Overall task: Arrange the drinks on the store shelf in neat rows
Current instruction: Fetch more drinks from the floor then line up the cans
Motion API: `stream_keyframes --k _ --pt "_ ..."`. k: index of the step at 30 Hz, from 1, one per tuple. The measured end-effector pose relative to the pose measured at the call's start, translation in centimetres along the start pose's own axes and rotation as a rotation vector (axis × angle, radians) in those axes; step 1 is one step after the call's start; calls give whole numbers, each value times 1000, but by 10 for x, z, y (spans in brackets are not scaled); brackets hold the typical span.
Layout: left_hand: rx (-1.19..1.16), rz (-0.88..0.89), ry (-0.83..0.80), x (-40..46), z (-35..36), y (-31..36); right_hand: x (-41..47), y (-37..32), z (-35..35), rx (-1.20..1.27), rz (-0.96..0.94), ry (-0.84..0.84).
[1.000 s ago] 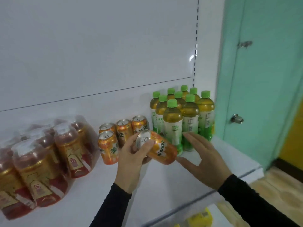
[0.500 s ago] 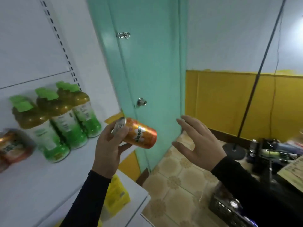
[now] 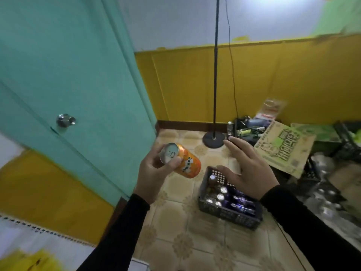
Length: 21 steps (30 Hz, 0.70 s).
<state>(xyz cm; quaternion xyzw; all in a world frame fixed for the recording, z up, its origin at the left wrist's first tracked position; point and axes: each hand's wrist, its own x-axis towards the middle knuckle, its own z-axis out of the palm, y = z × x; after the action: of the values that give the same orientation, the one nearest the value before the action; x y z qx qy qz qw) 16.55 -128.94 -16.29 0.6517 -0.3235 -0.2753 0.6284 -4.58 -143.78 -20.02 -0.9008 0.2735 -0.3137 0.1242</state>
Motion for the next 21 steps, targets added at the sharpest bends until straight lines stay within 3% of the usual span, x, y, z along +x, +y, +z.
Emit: stream_keyframes --k 11,16,21 --pt "337 -140 -391 149 89 -150 -4 117 74 -146 362 -79" --pt "434 -235 -460 191 117 -233 -21 173 142 -88 522 -148" --pt "524 -342 -495 215 142 -342 -65 232 226 -82 605 -320"
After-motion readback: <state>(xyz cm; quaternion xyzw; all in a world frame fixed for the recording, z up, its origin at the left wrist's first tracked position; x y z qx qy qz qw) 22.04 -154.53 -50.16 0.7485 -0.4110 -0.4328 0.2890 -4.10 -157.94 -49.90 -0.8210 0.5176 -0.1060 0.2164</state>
